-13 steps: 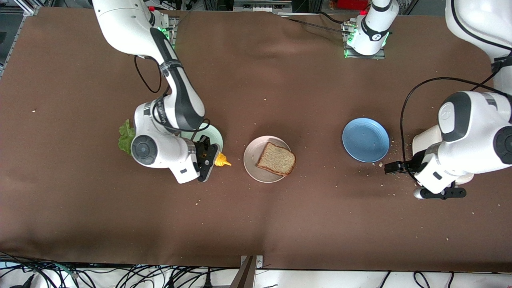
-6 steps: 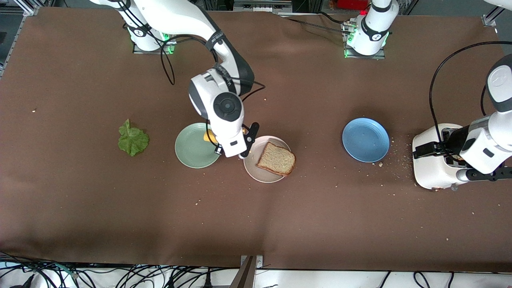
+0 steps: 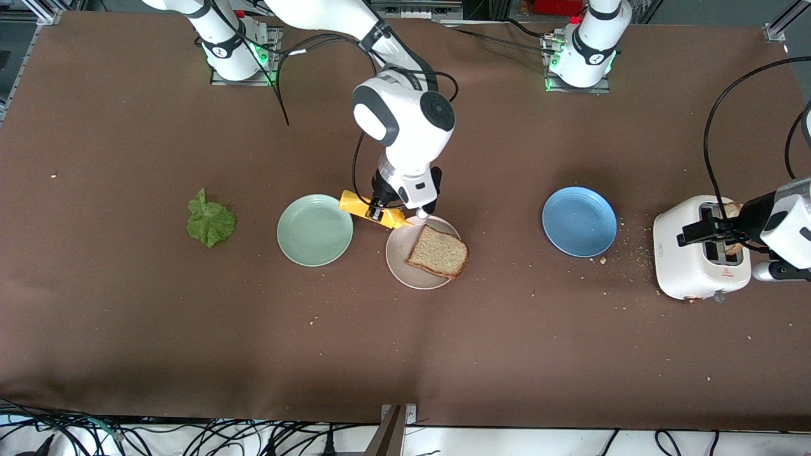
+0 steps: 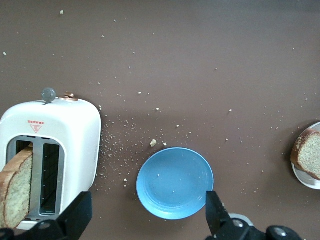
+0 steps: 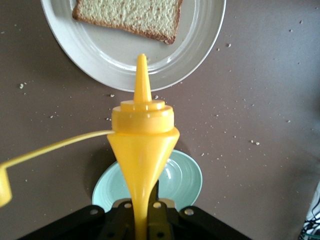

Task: Make sandwich in beige plate with both arms

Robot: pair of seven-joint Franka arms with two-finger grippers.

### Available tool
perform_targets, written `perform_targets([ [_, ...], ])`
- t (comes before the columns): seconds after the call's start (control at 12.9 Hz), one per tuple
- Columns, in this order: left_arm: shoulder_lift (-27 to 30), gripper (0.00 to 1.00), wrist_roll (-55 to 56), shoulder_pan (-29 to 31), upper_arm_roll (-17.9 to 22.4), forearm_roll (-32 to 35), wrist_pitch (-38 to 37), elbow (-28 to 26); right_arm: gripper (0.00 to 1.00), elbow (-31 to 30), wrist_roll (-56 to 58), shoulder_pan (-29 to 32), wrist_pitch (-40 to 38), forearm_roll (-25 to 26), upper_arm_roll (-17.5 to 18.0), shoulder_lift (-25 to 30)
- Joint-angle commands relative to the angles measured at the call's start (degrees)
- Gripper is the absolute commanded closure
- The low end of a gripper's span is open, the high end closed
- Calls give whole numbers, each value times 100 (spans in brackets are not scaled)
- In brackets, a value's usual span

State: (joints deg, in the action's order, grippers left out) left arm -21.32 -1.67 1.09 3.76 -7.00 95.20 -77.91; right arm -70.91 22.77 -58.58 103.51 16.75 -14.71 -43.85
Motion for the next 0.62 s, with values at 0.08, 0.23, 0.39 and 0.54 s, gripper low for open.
perform_targets([
  [0.08,128,0,-132,32,-33,85,-46,-136,100,42,-396,-215,-217,513,-49,-18],
  [0.23,145,0,-123,32,-33,85,-46,-136,100,42,-405,-233,-226,557,-49,-18],
  [0.39,154,0,-123,32,-25,85,-54,-110,100,42,-405,-233,-287,557,-49,-18],
  [0.54,224,0,-79,93,-25,93,-54,-101,100,42,-370,-224,-288,557,-67,-1],
])
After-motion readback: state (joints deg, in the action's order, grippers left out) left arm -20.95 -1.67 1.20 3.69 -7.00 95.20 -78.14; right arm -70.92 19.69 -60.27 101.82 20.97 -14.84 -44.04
